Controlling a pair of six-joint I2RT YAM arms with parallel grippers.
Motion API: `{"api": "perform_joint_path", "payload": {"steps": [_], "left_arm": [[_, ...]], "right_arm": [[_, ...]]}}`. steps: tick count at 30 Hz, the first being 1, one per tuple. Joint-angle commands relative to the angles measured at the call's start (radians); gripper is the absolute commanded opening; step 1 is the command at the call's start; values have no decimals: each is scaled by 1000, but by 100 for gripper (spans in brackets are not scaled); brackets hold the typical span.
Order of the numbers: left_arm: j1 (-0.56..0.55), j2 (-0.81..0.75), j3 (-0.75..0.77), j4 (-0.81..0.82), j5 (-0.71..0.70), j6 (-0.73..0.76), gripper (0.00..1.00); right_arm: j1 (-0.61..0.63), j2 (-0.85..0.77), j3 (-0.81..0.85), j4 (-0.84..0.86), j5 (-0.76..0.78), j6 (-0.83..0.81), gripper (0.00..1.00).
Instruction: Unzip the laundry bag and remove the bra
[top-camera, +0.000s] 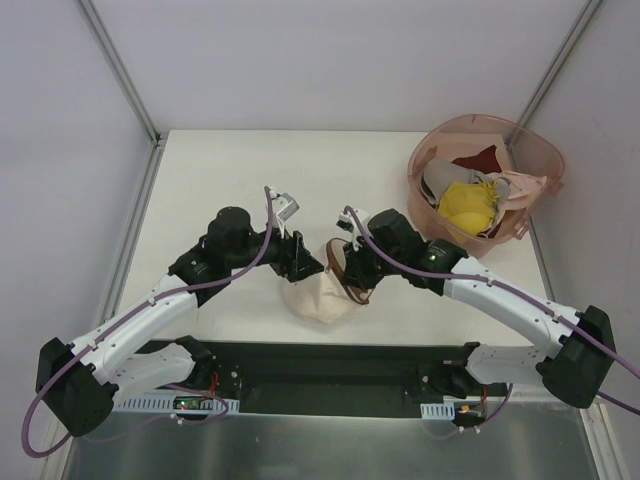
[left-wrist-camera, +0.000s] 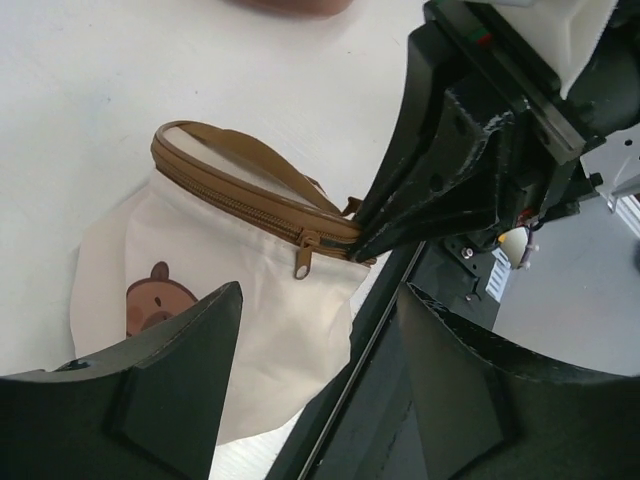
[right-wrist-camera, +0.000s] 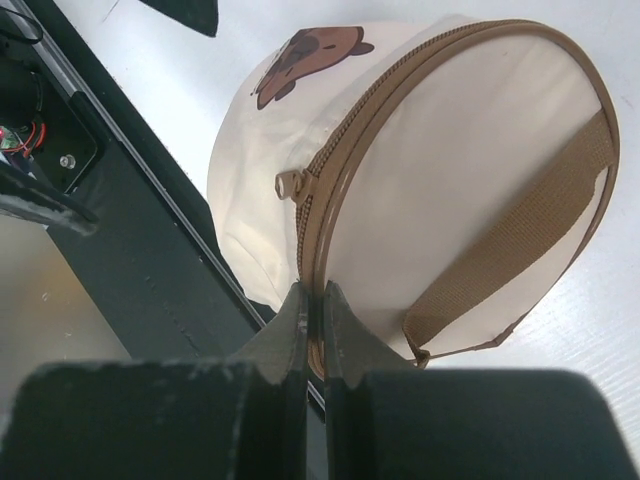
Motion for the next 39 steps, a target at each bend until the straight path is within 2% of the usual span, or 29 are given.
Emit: {"api": "perform_joint_path", "payload": {"steps": [1, 15, 20, 21, 23, 25, 31, 34, 39], "left_arm": [[-23, 4, 2, 2, 57, 59, 61], [-78, 122, 43, -32, 40, 108, 46], [-78, 124, 45, -29, 14, 100, 33], [-77, 121, 43, -26, 11, 97, 25], [-78, 116, 43, -16, 3, 85, 22], [-78, 113, 43, -16, -1, 84, 15], [-78, 85, 40, -16, -44, 82, 13], [-78, 68, 37, -15, -56, 85, 0], [-77, 50, 25, -16, -67, 82, 0]], "right_arm": [[-6, 22, 58, -4, -49, 25, 1], [-15, 54, 104, 11, -121, 45, 1], [-13, 63, 112, 17, -134, 49, 1], [-13, 63, 112, 19, -135, 48, 1], [-13, 68, 110, 19, -135, 46, 1], [-15, 69, 107, 22, -137, 46, 1], [-16, 73, 93, 24, -123, 37, 1], [-16, 77, 78, 27, -117, 35, 1], [-18, 82, 55, 45, -120, 43, 1]]}}
